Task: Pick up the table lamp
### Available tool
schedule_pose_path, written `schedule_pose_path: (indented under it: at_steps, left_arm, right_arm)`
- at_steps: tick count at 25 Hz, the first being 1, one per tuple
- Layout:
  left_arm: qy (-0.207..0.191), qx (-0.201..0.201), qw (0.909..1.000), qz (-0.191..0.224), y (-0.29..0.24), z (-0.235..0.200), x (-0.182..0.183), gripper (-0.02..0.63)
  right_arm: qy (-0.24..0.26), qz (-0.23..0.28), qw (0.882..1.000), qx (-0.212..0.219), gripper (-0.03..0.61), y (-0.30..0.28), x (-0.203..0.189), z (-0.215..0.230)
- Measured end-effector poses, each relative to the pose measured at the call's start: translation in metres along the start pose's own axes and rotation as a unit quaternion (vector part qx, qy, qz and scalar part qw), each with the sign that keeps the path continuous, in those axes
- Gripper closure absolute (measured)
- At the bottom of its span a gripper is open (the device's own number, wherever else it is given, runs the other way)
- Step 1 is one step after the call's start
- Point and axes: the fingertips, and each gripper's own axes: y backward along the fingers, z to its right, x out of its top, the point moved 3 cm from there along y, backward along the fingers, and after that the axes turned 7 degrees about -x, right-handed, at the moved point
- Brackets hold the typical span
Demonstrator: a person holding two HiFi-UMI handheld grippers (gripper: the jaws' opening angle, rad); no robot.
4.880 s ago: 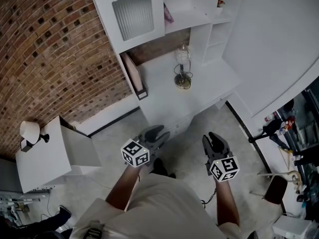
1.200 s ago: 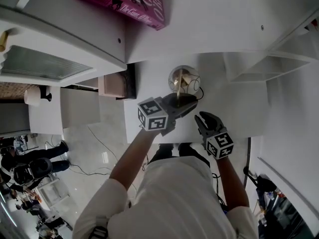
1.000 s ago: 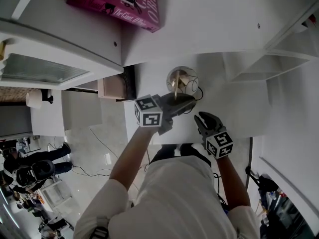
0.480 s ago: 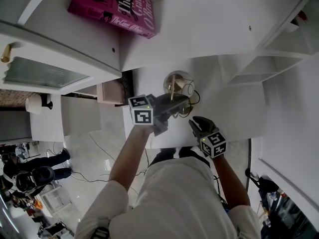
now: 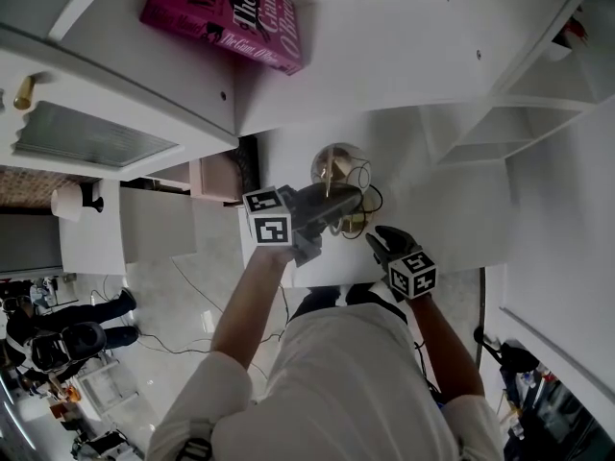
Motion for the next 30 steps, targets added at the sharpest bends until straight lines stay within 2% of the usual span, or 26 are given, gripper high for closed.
schedule_pose_path:
  at_steps: [6,10,12,16,20,24,26,28,30]
  left_arm:
    - [-0.014,0.014,0.9998,-0.003,0.009,0.032,-0.002,0.601]
    - [-0.028,0.009,0.9996,0.001,0.015,0.062,0.003,0.601]
    - [-0.034,0.008,0.9994,0.005,0.017,0.076,0.007,0.6]
    - [-0.048,0.003,0.9987,0.015,0.02,0.103,0.017,0.601]
    - [-0.068,0.0,0.9976,0.013,0.023,0.124,0.026,0.6]
    - [-0.082,-0.011,0.9965,0.012,0.024,0.141,0.033,0.6]
    - [-0.089,-0.015,0.9959,0.009,0.024,0.146,0.035,0.6]
    - [-0.09,-0.015,0.9958,0.01,0.026,0.148,0.036,0.6]
    - [-0.085,-0.015,0.9962,0.016,0.029,0.148,0.036,0.6]
  right_arm:
    - [-0.029,-0.042,0.999,0.013,0.4,-0.012,-0.037,-0.002]
    - [-0.054,-0.068,0.996,0.013,0.379,-0.019,-0.063,-0.002]
    - [-0.082,-0.079,0.993,0.015,0.366,-0.022,-0.075,-0.001]
    - [-0.16,-0.087,0.983,0.032,0.299,-0.029,-0.09,-0.003]
    - [-0.24,-0.075,0.966,0.065,0.221,-0.038,-0.089,-0.008]
    - [-0.296,-0.063,0.947,0.107,0.213,-0.046,-0.084,-0.016]
    - [-0.338,-0.05,0.929,0.141,0.221,-0.049,-0.08,-0.024]
    - [-0.388,-0.029,0.906,0.166,0.247,-0.051,-0.074,-0.029]
    - [-0.413,-0.011,0.895,0.168,0.256,-0.052,-0.072,-0.029]
